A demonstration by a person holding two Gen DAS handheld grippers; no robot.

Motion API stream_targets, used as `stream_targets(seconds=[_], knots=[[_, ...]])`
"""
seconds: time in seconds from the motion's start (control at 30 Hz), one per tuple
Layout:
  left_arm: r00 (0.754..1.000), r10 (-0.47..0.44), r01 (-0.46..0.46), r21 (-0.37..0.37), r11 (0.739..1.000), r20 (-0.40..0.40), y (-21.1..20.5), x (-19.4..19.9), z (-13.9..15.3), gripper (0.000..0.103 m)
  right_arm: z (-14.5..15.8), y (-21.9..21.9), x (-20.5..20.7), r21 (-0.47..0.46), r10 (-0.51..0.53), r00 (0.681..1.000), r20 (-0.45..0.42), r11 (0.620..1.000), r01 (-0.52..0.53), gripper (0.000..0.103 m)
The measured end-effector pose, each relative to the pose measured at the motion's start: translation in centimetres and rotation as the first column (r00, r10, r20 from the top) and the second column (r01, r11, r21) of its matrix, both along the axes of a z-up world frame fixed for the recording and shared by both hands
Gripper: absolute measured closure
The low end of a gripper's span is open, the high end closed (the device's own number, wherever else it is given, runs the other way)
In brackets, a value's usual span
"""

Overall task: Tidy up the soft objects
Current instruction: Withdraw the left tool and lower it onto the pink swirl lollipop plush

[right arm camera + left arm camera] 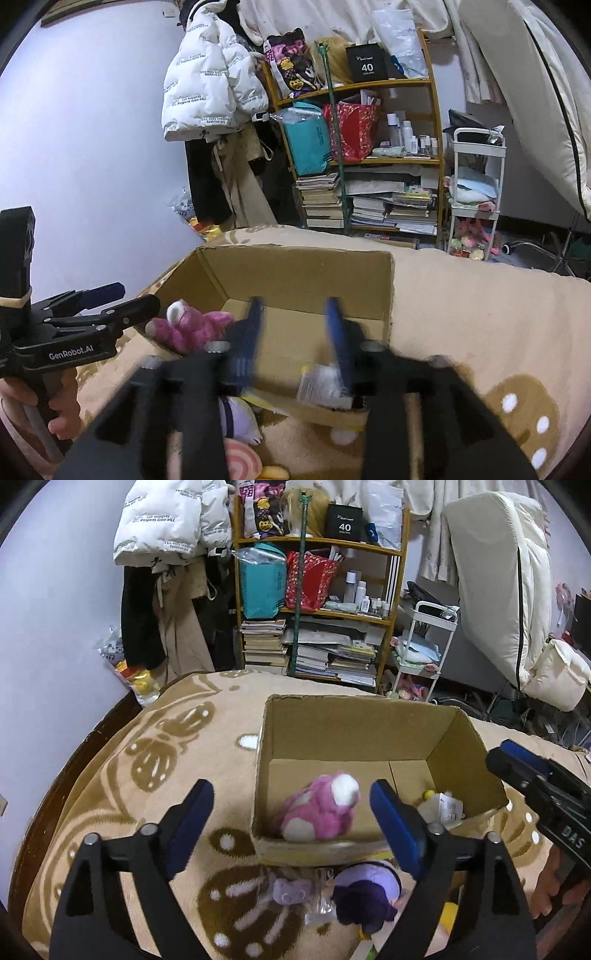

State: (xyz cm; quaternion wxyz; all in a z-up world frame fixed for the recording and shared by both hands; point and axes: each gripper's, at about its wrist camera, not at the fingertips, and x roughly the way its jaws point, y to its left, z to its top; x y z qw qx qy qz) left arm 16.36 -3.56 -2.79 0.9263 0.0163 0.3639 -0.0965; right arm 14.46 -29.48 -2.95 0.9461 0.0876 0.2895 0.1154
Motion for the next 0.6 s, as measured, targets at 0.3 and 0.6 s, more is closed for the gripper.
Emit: stream_targets(seconds=[0.3, 0.6], knots=[[0.999, 0.042, -0.042, -0.009, 0.999, -0.003, 1.8, -2.8, 1.2, 0.006, 2.2, 0.4, -3.5, -0.044, 0.003, 1.0, 0.03, 0.999, -0.001, 0.0], [0.998, 0.07, -0.07, -0.012, 0.998, -0.001, 3.1, -6.2, 1.8, 0.003, 2.6, 0.8, -6.7, -0.085, -0.016, 1.0, 0.021, 0.996, 0.018, 0.0]])
